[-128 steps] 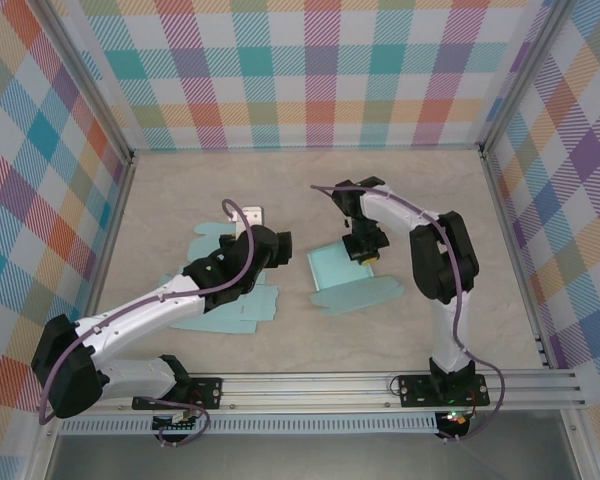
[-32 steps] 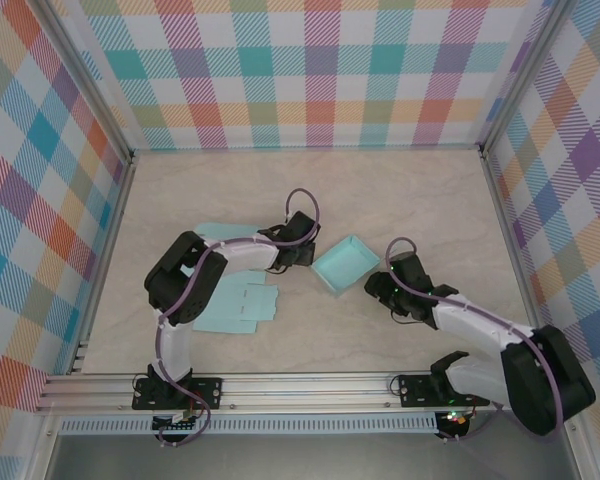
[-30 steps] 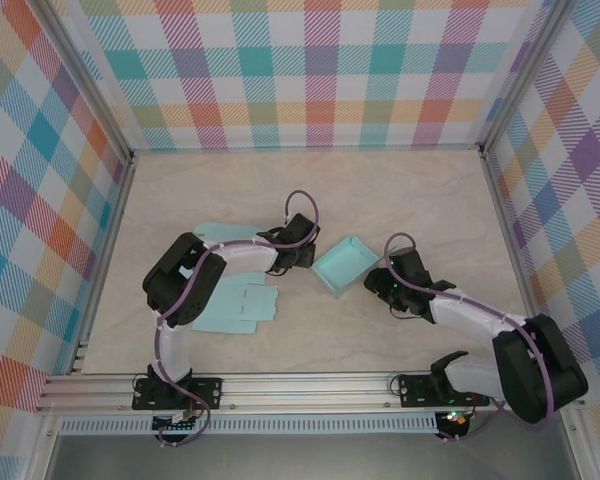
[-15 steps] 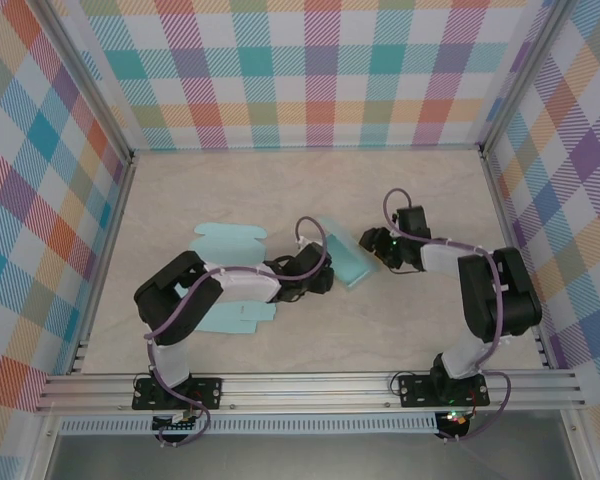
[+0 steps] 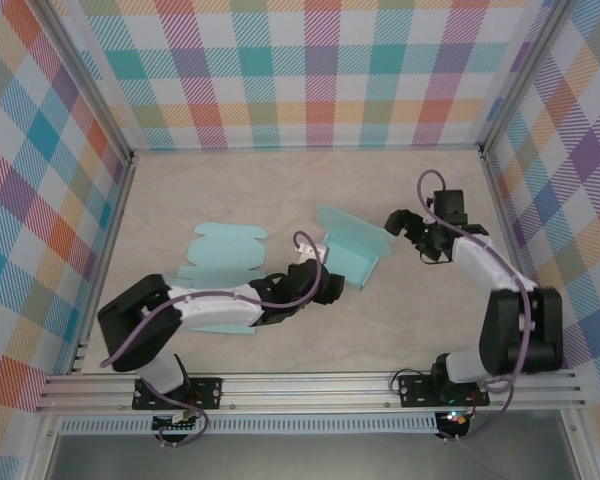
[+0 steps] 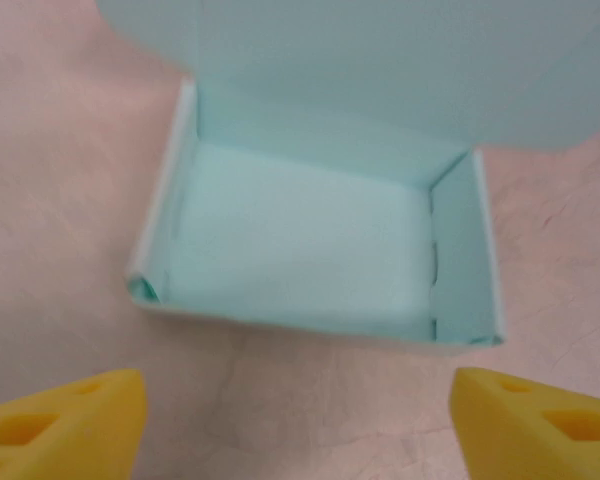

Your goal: Fold the paper box

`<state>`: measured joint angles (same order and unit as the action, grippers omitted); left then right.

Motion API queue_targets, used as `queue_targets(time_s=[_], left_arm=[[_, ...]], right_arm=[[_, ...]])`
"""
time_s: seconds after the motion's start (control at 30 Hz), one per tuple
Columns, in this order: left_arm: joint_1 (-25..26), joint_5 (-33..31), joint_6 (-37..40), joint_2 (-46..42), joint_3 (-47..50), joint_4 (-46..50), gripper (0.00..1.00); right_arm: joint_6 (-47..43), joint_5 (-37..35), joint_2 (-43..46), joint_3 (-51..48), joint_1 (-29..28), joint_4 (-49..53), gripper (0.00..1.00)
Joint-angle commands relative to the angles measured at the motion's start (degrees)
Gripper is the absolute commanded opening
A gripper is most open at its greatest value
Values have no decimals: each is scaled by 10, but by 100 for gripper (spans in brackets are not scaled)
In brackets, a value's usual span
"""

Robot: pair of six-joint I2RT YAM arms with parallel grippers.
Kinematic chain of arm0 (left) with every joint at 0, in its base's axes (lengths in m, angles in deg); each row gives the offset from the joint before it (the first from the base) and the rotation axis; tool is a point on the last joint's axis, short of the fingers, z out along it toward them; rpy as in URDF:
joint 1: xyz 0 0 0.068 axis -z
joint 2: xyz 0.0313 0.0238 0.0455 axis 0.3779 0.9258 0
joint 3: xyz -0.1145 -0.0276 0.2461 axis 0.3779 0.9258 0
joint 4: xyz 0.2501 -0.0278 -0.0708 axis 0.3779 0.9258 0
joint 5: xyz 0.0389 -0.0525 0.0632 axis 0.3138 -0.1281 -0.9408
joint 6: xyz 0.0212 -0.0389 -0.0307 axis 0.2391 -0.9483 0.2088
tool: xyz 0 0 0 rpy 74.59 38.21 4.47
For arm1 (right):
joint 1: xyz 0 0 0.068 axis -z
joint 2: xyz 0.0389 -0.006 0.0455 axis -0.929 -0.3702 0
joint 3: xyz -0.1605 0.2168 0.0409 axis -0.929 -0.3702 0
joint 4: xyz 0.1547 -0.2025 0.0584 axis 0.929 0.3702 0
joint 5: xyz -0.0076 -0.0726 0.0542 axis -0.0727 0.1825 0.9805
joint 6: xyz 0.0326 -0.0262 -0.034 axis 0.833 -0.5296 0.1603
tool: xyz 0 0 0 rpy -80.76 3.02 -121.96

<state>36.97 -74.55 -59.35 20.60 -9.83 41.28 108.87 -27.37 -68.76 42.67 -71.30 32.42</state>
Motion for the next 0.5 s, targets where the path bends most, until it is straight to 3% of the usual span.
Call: queue_targets(time_s=[0.0,0.1,0.23,0.37,0.47], left_arm=[[-30,-56,75,-69,-1,27,87],[-58,-63,111,-111,3,36,96],[-100,-47,134,-143,7,39,100],[-147,4,155,-145,5,37,100],[-191,62,173,-132,-4,29,100]], right_arm=[[-45,-77,101,-30,-2,90,100],[-37,-106,198,-64,-2,96,100],[-39,-119,272,-76,-1,122,100],[-22,-164,334,-108,-1,116,99],[-26,-145,368,-126,0,111,100]])
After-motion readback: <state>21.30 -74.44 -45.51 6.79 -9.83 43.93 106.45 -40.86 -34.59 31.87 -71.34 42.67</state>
